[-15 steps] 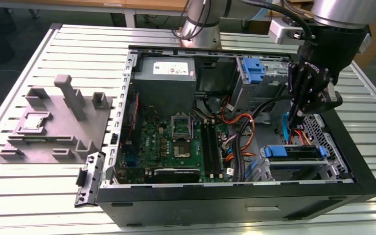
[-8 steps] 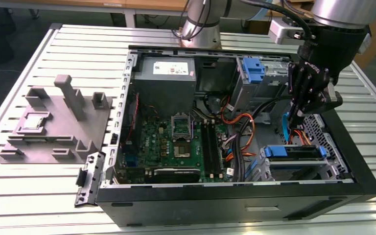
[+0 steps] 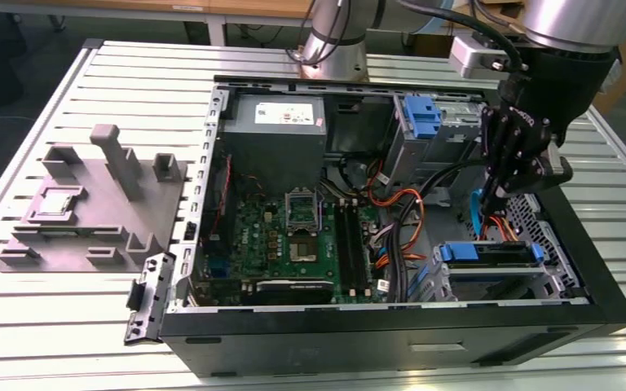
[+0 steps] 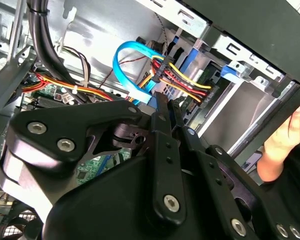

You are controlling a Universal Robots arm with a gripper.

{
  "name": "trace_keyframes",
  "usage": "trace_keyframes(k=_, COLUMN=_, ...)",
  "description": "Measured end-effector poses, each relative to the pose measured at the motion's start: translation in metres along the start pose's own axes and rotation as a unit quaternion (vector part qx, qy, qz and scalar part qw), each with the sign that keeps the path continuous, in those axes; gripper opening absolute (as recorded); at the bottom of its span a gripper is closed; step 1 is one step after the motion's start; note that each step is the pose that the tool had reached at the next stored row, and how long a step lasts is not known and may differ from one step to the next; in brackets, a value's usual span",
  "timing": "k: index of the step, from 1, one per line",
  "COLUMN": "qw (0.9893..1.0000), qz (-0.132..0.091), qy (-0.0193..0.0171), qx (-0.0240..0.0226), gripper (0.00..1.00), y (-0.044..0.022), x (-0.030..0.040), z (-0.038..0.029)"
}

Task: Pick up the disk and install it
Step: 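Insert the second disk wire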

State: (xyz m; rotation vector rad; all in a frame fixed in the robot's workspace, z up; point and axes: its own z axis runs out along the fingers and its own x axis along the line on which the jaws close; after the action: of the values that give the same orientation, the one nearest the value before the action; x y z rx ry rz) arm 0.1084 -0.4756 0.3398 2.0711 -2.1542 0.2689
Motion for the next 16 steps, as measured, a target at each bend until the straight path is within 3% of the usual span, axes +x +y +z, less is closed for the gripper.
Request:
trace_keyframes(k=7, qw=1.0, qz=0.0, qy=-0.0064, qx=0.0012, gripper=0.16, y=-0.0003, x=0.0122, z=0.0029)
trace_keyframes(k=12, qw=0.9999, qz=0.001, qy=-0.0118, qx=0.0064, gripper=0.16, y=0.0029, x=0.0154, z=0.0036)
trace_keyframes(k=16, qw=0.9999, qz=0.001, qy=-0.0149, qx=0.0077, gripper=0.16, y=0.0031, x=0.0198, z=0.0046)
